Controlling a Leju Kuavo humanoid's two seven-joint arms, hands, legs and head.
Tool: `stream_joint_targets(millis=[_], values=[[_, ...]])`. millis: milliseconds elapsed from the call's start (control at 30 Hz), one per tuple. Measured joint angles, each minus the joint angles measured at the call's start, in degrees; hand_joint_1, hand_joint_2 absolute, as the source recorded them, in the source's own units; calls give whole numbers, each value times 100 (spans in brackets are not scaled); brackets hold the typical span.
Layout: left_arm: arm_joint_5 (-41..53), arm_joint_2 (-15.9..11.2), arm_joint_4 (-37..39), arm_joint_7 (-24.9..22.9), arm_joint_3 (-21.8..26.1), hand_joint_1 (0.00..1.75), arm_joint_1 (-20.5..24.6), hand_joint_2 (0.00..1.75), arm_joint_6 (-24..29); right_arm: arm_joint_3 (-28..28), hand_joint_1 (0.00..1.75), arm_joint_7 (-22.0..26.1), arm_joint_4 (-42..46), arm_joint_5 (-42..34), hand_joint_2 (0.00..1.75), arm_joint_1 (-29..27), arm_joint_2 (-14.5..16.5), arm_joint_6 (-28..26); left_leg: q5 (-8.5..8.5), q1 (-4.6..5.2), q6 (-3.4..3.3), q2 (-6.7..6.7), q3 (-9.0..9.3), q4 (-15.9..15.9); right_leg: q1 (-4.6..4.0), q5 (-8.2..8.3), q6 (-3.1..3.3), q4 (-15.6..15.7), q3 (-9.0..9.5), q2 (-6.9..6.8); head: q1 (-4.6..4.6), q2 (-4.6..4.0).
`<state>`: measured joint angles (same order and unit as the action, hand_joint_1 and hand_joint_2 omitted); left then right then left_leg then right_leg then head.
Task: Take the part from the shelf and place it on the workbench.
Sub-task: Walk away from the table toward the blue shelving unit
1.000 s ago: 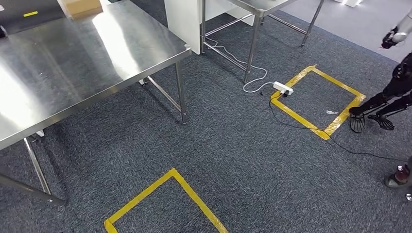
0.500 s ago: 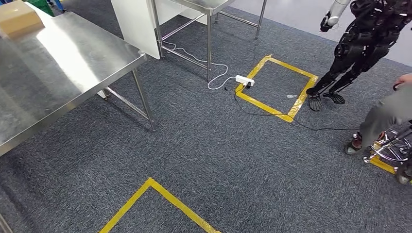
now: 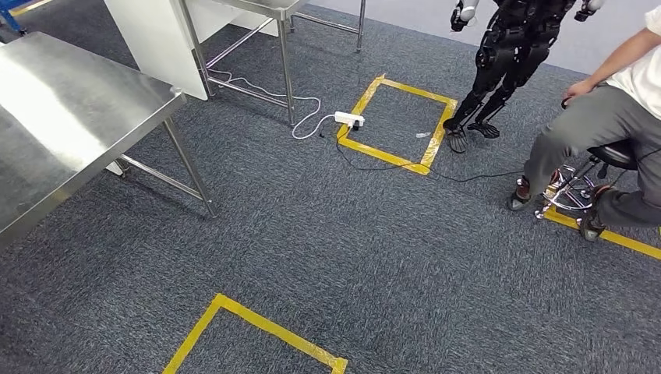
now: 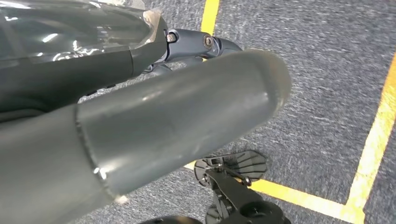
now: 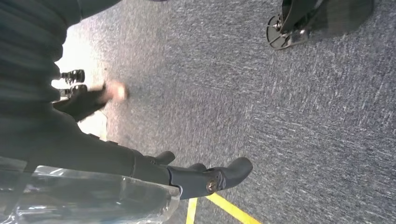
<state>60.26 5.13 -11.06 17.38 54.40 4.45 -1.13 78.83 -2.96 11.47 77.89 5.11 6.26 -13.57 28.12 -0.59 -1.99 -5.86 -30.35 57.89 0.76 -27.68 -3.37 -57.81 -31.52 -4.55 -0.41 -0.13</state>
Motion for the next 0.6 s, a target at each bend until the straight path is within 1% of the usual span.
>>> stream_joint_targets(millis=[33,67,100,133,167,200,233,267,300,333,367,400,433,467,500,533,567,600], values=[[0,1,0,-2,0,0,4,0,1,-1,0,2,0,1,175,8,2,0,14,10,40,-59,29,-7,-24,30,50,67,20,-62,-2,0],[0,3,1,-3,0,0,12,0,1,-1,0,3,0,1,175,12,1,0,25,11,82,-123,56,-18,-48,50,89,74,2,-19,-5,0],[0,5,1,-4,0,0,23,0,1,-1,0,3,0,1,175,10,-1,0,39,-6,123,-152,74,-18,-18,70,144,88,10,64,-9,0],[0,5,1,-4,0,0,34,0,1,-1,0,3,0,1,175,9,-1,-1,88,-22,163,-80,71,24,5,92,187,107,23,136,-17,0],[1,5,1,-4,0,0,40,0,1,-1,0,2,0,-1,175,8,-1,-1,199,-40,194,67,22,156,36,119,233,126,35,206,-31,0],[1,4,1,-4,0,0,39,0,1,0,0,2,0,-2,175,9,0,-2,365,-56,217,256,-75,390,66,144,278,138,49,273,-44,0],[2,4,1,-4,0,0,29,0,0,0,0,1,0,-2,175,11,2,-2,574,-62,228,437,-230,744,50,155,304,137,33,341,-56,0],[3,5,2,-7,0,0,15,0,0,1,0,1,0,-3,175,11,2,-2,761,-67,234,532,-410,1134,39,163,327,135,23,417,-57,0],[4,7,2,-11,0,0,-1,0,-1,1,0,1,0,-4,175,9,2,-2,862,-68,239,573,-561,1441,25,167,336,133,18,504,-55,0],[5,7,3,-15,0,0,-12,0,0,1,0,-1,0,-5,175,4,3,-1,861,-69,242,591,-651,1599,15,168,338,129,16,594,-55,0],[7,7,3,-20,0,0,-18,0,1,2,0,-3,0,-7,175,-4,4,-1,730,-76,244,599,-630,1511,12,168,337,120,19,683,-55,0],[8,5,3,-22,0,0,-19,0,1,2,0,-4,0,-10,175,-11,5,0,516,-89,245,624,-514,1224,13,167,335,106,24,769,-56,0],[9,3,3,-24,0,0,-19,0,1,3,0,-5,0,-12,175,-14,7,0,301,-113,245,708,-352,838,15,163,329,85,21,849,-57,0],[13,2,3,-27,0,0,-19,0,1,3,0,-5,0,-14,175,-10,9,0,148,-134,246,827,-203,484,0,154,311,48,3,923,-56,0],[18,3,3,-31,0,0,-16,0,2,3,0,-5,0,-16,175,-3,10,0,68,-147,240,918,-107,248,-14,149,288,21,-27,983,-52,0],[22,4,3,-35,0,0,-13,0,2,3,0,-5,0,-17,175,1,11,-1,57,-141,226,981,-67,136,-28,150,254,7,-70,1037,-48,0],[26,6,2,-39,0,0,-8,0,3,3,0,-5,0,-17,175,-2,11,-1,69,-114,201,968,-65,120,-33,160,212,7,-115,1088,-47,0],[26,9,2,-40,0,0,-1,0,4,3,0,-5,0,-18,175,-13,11,-2,52,-96,157,902,-63,108,-29,174,168,19,-149,1135,-46,0]])
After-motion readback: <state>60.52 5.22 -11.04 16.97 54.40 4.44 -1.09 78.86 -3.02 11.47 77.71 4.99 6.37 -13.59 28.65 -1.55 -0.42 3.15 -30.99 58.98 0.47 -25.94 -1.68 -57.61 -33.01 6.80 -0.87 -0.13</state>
